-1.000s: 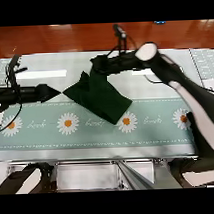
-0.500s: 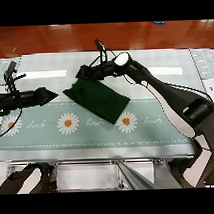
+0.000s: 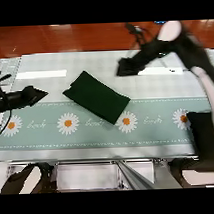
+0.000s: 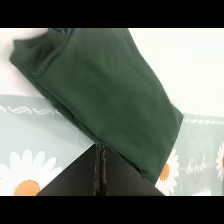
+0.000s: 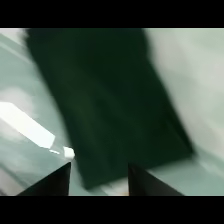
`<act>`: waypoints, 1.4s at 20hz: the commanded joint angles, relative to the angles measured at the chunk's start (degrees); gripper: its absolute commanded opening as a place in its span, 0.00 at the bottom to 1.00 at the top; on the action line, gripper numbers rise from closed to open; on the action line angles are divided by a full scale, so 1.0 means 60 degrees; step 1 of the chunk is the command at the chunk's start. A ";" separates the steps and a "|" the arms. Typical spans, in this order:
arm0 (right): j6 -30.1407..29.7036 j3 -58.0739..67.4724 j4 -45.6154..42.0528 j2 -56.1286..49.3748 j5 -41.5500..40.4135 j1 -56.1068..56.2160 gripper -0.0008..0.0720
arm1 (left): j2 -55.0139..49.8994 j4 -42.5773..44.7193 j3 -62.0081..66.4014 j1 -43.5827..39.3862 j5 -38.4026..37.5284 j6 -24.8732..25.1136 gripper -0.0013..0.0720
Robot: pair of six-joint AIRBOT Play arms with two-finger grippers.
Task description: Fold the shirts.
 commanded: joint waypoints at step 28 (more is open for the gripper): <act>-0.1111 -0.6419 0.7308 -0.0809 -0.6553 0.0787 0.54 | -0.0313 -0.0033 -0.0004 -0.0528 -0.0157 0.0667 0.05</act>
